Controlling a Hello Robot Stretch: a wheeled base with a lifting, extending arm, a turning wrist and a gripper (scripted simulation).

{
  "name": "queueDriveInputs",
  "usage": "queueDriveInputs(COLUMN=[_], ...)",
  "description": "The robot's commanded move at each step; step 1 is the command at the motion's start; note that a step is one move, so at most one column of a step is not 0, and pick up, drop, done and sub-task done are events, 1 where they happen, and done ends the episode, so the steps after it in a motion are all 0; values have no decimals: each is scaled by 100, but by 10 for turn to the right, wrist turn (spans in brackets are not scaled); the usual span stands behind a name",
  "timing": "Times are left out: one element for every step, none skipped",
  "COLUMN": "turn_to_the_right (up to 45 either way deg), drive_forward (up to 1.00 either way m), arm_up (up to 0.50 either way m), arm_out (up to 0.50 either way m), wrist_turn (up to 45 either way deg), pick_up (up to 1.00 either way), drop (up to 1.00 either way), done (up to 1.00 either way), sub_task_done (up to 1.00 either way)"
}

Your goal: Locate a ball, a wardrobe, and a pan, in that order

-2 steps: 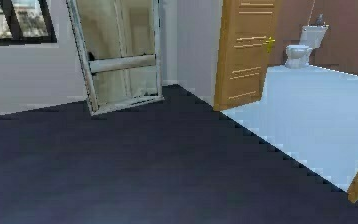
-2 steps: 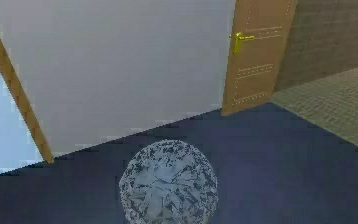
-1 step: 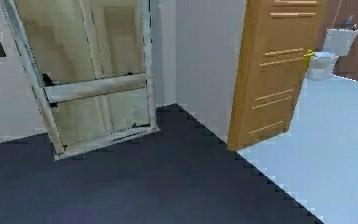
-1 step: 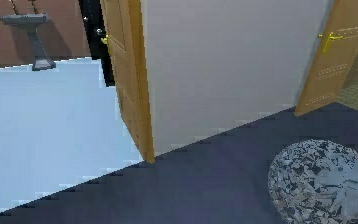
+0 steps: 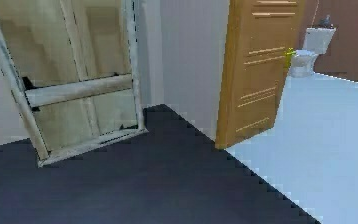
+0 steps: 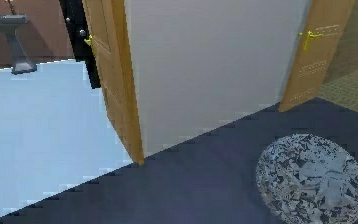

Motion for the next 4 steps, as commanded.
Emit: queueDriveInputs(turn_to_the_right=[0,0,-450,-180], drive_forward=[100,65,0,0], arm_up=[0,0,0,0], arm_out=[0,0,0,0], wrist_turn=[0,0,0,0], pick_up=[0,0,0,0], drop=[0,0,0,0], done=[0,0,0,0], sub_task_done=[0,0,0,0])
